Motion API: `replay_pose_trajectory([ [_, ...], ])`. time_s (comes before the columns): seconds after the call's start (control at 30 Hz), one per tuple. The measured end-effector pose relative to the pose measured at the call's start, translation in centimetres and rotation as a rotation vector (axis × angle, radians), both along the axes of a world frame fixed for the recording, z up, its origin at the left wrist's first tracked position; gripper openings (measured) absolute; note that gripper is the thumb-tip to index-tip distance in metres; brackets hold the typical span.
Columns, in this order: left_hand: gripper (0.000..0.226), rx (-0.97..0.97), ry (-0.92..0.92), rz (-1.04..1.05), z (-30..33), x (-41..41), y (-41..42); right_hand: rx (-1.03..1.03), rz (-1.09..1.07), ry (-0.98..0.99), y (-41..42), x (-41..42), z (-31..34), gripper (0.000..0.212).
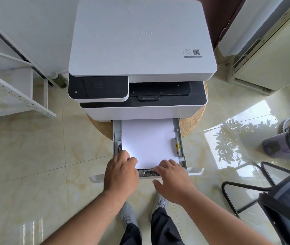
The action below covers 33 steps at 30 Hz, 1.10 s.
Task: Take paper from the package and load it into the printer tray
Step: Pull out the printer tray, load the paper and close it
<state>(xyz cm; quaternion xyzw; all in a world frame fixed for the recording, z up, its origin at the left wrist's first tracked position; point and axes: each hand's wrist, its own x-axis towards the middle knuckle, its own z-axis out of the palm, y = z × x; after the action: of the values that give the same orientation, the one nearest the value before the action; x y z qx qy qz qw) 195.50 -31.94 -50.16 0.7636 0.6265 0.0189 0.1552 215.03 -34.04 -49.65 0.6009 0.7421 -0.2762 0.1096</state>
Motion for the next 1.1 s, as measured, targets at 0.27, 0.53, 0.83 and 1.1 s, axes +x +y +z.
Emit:
replay_pose_trajectory([
  [0.27, 0.063, -0.414, 0.039, -0.315, 0.3, 1.4, -0.4, 0.092, 0.052, -0.058, -0.6, -0.1, -2.4, 0.026],
  [0.53, 0.06, -0.404, 0.061, -0.314, -0.3, 1.5, -0.7, 0.228, 0.074, -0.018, -1.2, 0.1, -3.1, 0.026],
  [0.83, 0.063, -0.371, 0.039, -0.291, -0.8, 1.5, -0.7, 0.177, 0.048, -0.019, -1.5, 0.2, -3.0, 0.047],
  [1.1, 0.052, -0.326, -0.203, 0.068, -0.5, -1.9, 0.2, 0.142, 0.04, -0.098, -1.5, 2.0, -1.8, 0.042],
])
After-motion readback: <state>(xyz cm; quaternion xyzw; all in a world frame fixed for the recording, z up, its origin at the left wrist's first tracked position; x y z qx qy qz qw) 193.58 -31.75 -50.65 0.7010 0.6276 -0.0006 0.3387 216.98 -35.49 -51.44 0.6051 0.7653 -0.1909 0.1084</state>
